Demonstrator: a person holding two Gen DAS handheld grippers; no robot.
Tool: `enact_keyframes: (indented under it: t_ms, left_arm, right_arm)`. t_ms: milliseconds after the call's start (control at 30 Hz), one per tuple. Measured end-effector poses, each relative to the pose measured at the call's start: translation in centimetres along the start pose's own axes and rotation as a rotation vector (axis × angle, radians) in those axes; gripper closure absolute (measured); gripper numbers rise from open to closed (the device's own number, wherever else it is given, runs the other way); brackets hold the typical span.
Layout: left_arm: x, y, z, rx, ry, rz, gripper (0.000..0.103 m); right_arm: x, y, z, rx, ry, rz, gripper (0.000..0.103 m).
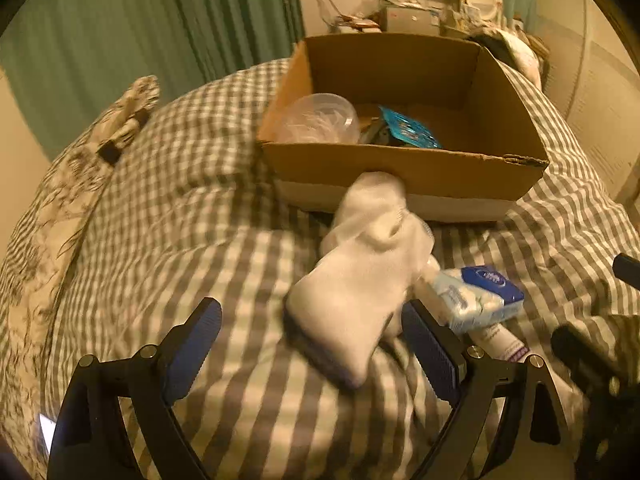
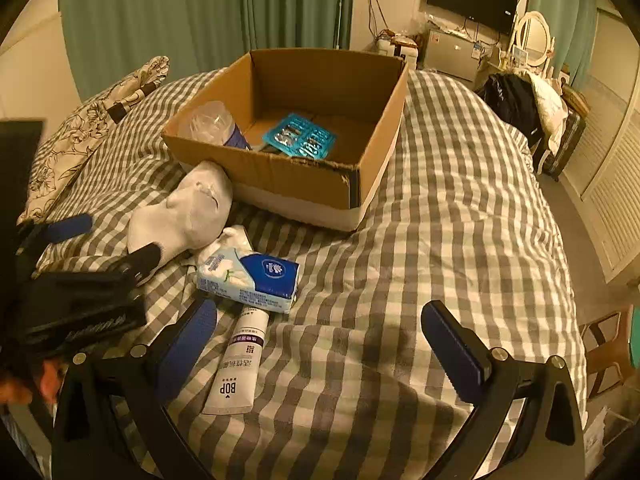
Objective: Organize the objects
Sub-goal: 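Grasp the white sock with the left gripper and lift it, then grasp the tissue pack with the right gripper while the left holds the sock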
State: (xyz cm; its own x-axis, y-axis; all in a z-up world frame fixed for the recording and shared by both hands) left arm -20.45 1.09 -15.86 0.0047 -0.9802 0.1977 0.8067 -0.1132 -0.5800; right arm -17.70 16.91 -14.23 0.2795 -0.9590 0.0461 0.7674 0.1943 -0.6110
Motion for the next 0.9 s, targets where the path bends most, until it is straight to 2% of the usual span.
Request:
enact_keyframes:
  t_ms: [100,167,233,333,500,667,900]
  left_arm:
    - [-0.9,-0.3,-1.8,0.044,0.049,-0.019,0.011]
    - [-1.4,-0.2,-3.2,0.086,0.071,-0.02,0.025]
    - [-1.5,-0.1,-3.5,0.099,0.069,-0.023,0.052]
    - [-1.5,0.2,-2.6,0.063,0.106,-0.024,0.063]
    - [0.0,0.9,0.9,-0.021,0.11,0.028,0.068]
    - [2.6,1.5,3.8,-0.068,0.09,0.085,0.068]
    - [4.2,2.5,3.7,-0.053,0.079,0.113,0.068]
  right_arm:
    - [-0.1,0.1,-0.5,0.014,-0.01,-0.008,0.001]
    - [0.1,0.3,-0.9,0.025,-0.012,-0.006,0.001]
    - [0.2,0.5,-1.3,0.036,-0.007,0.0,0.001]
    - [0.4,0.6,-1.4,0.038,-0.005,0.001,0.002]
    - [0.5,0.9,-1.4,0.032,-0.002,0.007,0.005]
    - [1.3,0.9,-0.9,0.018,0.015,0.046,0.006]
    - [4.8,-0.5,-1.6,0.033,-0.003,0.199,0.006]
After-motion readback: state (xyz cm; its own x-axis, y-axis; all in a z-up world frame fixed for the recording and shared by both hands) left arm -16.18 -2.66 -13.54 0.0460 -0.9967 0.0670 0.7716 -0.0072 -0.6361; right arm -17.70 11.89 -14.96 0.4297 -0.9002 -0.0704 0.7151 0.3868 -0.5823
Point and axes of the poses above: each gripper's, at about its wrist camera, not at the fingertips, and z roughly against the way its jaws point, x to its left, y to its underside, the point moved 3 cm from there along -z, roughly the way its jaws point, and after that the axes turned 5 degrees about -y, right-handed, at the moved point
